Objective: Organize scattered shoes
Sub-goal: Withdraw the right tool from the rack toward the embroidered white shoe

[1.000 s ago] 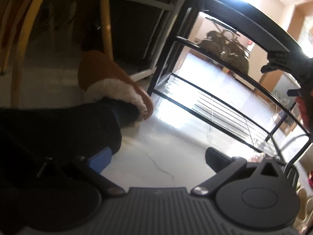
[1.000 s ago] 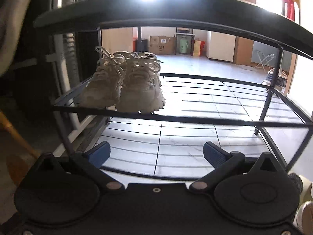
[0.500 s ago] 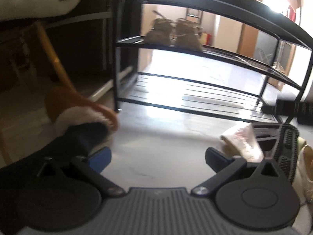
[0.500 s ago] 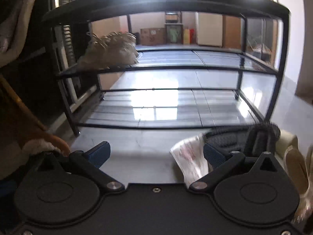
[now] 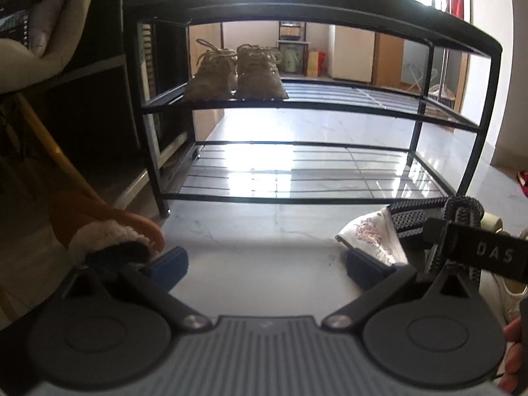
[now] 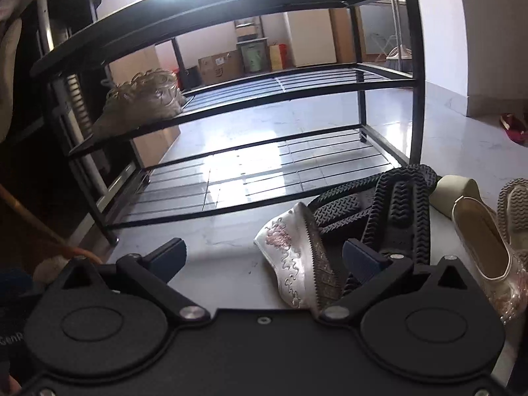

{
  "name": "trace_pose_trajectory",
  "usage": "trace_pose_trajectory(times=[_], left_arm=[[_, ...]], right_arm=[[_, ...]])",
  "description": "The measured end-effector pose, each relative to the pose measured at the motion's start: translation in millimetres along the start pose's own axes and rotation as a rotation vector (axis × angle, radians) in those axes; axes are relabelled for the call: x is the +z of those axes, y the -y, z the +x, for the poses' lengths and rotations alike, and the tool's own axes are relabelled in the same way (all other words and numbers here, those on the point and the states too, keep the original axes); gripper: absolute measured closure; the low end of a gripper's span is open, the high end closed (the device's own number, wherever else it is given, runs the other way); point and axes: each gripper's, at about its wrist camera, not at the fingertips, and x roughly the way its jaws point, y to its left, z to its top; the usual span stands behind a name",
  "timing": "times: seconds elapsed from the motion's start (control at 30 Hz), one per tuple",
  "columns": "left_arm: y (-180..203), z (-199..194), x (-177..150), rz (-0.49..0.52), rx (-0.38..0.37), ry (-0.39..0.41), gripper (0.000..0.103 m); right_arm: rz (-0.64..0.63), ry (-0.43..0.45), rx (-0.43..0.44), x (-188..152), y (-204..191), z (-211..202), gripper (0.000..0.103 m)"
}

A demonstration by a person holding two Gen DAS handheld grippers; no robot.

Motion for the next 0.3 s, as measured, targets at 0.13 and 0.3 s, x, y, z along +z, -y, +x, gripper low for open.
trace_pose_trajectory(times=[0.13, 0.3], left_arm=[[-7, 11, -1, -0.035, 0.017, -0.071, 0.000], [-16, 12, -7, -0.067, 0.038, -0.058, 0.001]], right_arm=[[0.004, -0.007, 0.003, -1, 3, 1, 0.000], [0.013, -0.017, 0.005, -3, 4, 2, 0.000]])
